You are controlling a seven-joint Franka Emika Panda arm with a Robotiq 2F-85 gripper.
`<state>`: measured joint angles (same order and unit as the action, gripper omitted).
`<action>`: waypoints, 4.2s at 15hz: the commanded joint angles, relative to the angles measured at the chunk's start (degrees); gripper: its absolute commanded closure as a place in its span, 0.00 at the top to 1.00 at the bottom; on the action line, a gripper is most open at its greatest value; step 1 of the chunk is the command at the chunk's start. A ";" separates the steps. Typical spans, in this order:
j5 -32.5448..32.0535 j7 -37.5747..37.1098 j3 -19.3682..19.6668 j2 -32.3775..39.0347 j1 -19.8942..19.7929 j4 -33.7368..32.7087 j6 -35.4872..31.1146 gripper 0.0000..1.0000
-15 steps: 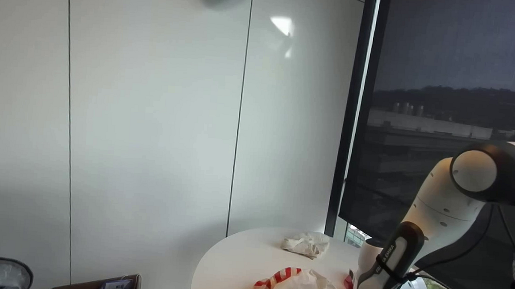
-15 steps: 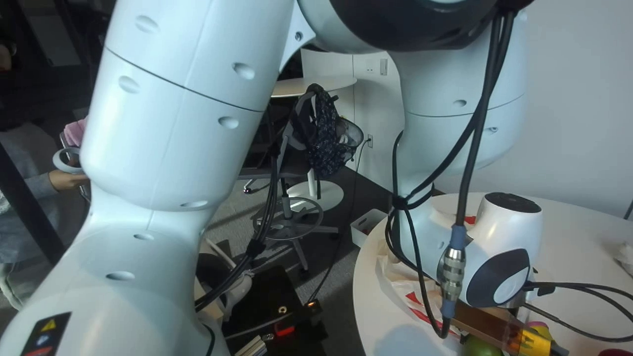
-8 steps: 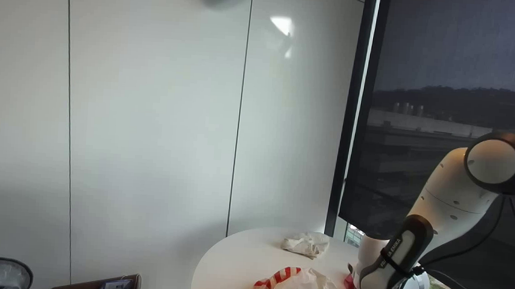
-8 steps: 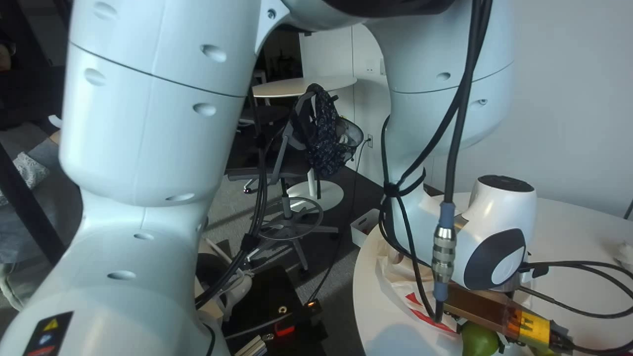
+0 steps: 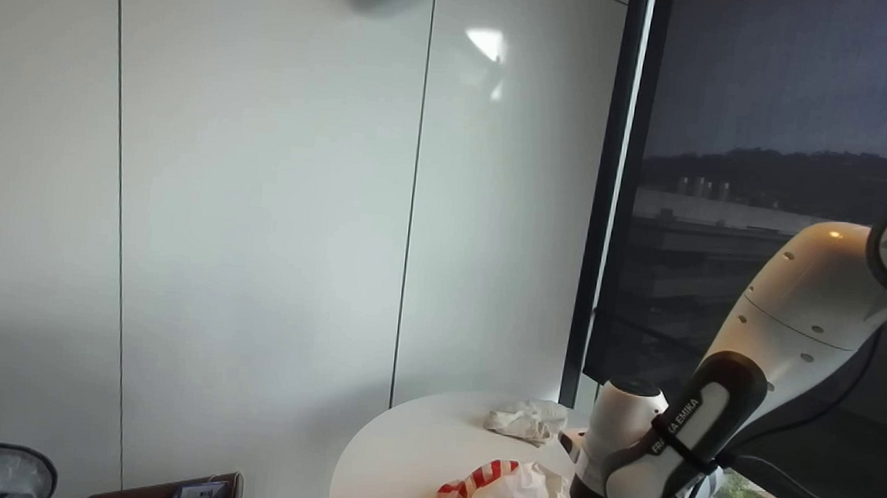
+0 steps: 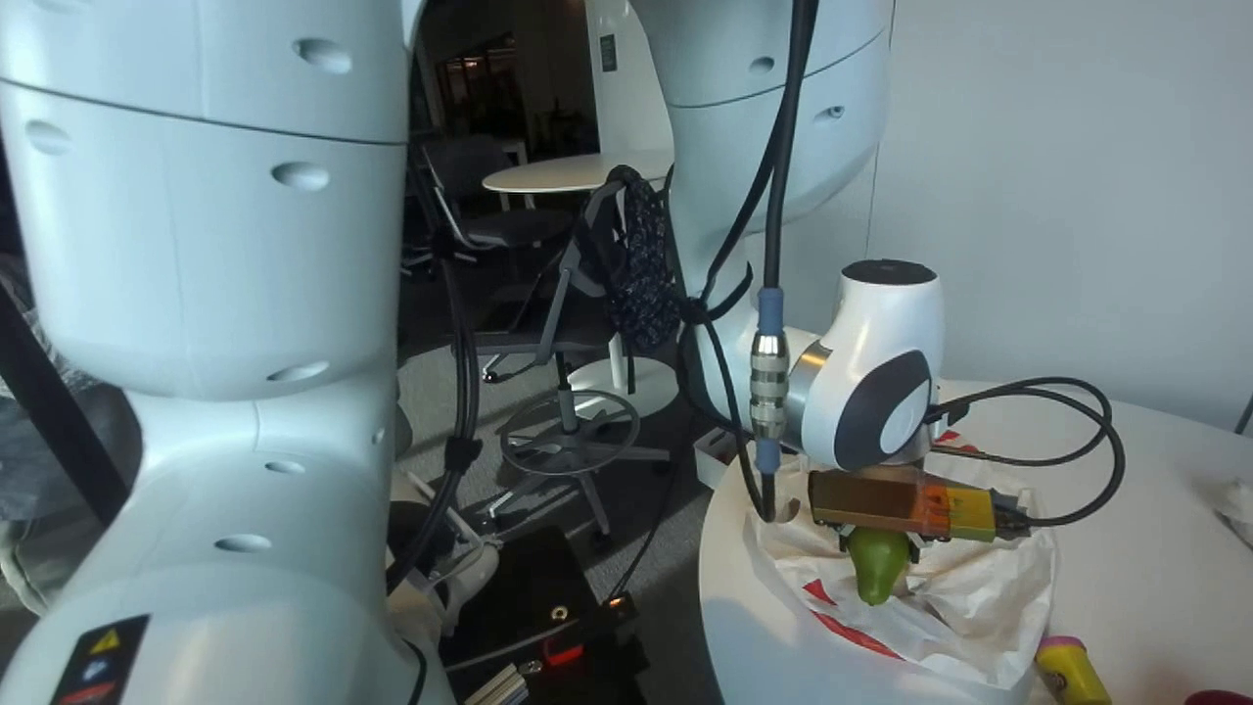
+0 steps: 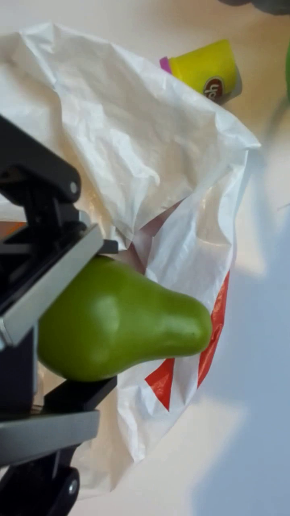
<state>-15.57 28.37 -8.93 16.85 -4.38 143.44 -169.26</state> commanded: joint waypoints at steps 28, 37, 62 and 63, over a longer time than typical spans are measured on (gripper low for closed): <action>-6.93 -16.66 26.92 4.14 16.21 -9.08 3.27 1.00; -3.14 -36.49 26.76 5.66 11.32 -12.28 10.34 1.00; 11.53 -50.54 24.90 22.54 6.49 -25.58 15.22 0.68; 11.35 -50.81 25.20 22.21 6.78 -25.57 15.24 0.60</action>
<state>-5.13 -22.23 15.89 38.16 2.12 119.82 -155.35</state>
